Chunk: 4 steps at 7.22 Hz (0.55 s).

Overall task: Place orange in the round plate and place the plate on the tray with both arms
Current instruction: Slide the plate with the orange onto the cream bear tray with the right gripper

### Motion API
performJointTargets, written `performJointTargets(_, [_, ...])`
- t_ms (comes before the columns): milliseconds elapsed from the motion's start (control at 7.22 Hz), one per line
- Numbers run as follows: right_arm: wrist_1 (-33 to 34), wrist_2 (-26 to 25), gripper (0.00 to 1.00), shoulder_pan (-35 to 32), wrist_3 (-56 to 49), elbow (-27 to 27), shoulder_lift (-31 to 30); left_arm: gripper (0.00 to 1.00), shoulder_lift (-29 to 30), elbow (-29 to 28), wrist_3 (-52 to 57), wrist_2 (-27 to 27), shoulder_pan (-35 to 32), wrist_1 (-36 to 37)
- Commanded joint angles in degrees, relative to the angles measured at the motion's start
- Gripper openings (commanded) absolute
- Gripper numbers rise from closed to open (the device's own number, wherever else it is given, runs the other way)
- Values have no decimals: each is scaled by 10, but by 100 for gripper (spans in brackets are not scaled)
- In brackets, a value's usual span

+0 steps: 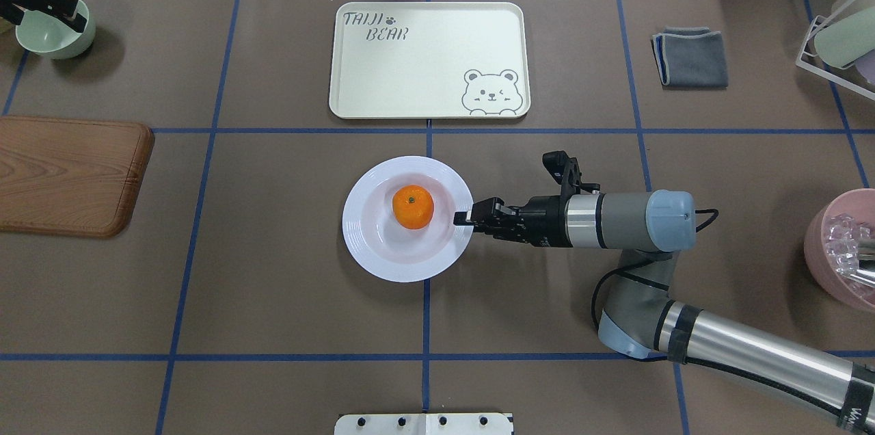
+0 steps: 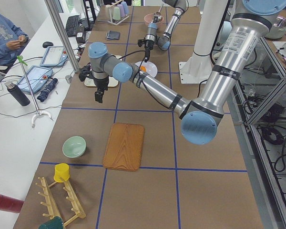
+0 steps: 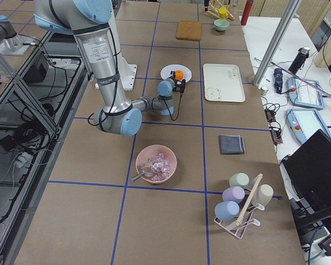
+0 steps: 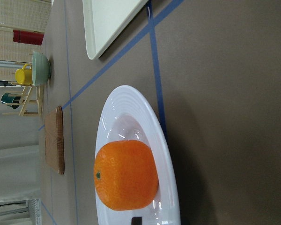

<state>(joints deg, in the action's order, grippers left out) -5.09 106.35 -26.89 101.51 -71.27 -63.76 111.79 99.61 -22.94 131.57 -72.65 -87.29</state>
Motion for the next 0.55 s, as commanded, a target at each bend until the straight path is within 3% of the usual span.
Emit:
performJointTargets(0, [-1, -1, 0, 0, 0, -1, 0, 98, -1, 1, 0, 0, 0, 2])
performJointTargets(416, [-4, -5, 0, -1, 0, -5, 8, 98, -1, 1, 0, 0, -1, 2])
